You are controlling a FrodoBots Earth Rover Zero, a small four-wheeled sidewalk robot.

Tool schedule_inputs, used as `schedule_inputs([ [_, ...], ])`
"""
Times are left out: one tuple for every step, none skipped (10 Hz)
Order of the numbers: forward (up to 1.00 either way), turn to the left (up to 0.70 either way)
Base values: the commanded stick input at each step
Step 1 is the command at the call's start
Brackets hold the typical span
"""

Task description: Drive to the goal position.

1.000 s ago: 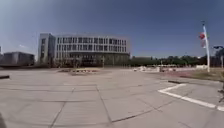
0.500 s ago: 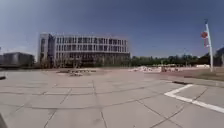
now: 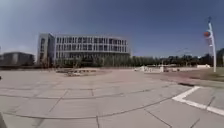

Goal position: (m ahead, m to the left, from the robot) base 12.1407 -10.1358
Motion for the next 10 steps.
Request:
schedule_inputs([
  [0.70, 0.00],
  [0.70, 0.00],
  [0.70, 0.00],
  [0.70, 0.00],
  [0.70, 0.00],
  [0.70, 0.00],
  [0.70, 0.00],
  [0.70, 0.00],
  [0.70, 0.00],
  [0.70, 0.00],
])
